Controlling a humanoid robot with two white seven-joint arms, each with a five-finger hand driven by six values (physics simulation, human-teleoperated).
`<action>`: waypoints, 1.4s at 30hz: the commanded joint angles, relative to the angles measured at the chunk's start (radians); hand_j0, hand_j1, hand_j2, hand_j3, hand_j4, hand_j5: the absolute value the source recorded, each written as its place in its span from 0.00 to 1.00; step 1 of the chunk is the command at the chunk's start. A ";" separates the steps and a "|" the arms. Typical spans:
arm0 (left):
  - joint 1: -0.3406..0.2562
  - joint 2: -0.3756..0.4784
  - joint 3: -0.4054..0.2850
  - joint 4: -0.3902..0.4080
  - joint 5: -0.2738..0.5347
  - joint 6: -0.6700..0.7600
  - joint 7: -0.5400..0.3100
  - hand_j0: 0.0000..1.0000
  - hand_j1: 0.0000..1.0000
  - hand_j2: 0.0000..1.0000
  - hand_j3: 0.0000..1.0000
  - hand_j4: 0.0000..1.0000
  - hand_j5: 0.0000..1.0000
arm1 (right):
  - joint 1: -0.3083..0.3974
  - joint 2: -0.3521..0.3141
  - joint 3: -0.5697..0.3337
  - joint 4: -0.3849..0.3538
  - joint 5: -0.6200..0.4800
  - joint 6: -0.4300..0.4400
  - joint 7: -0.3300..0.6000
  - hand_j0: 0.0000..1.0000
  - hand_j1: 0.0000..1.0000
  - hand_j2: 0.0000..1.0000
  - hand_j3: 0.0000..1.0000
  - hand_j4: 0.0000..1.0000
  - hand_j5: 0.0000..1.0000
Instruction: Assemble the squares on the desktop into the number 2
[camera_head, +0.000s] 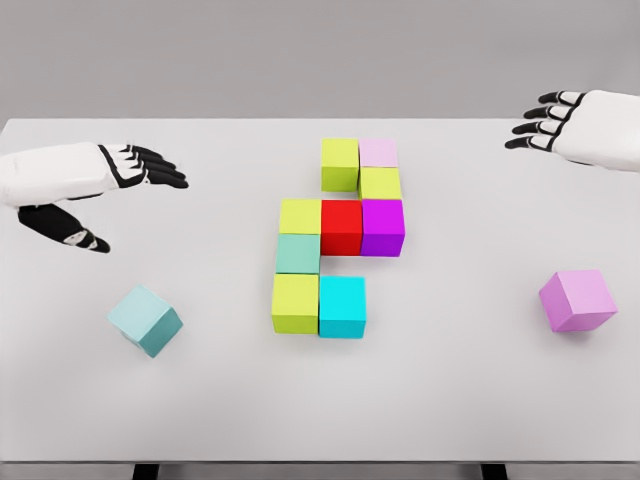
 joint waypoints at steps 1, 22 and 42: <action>0.000 0.019 -0.025 0.001 -0.024 0.003 0.000 1.00 1.00 1.00 1.00 1.00 1.00 | 0.000 -0.001 0.001 -0.002 -0.003 0.002 -0.001 1.00 1.00 1.00 1.00 1.00 1.00; 0.063 0.094 -0.157 0.007 -0.096 0.003 0.000 1.00 1.00 1.00 1.00 1.00 1.00 | -0.002 -0.246 0.205 -0.015 -0.072 0.002 0.021 1.00 1.00 1.00 1.00 1.00 1.00; 0.089 0.108 -0.155 -0.028 -0.098 0.003 0.000 1.00 1.00 1.00 1.00 1.00 1.00 | 0.052 -0.220 0.261 -0.020 -0.074 0.002 0.090 1.00 1.00 1.00 1.00 1.00 1.00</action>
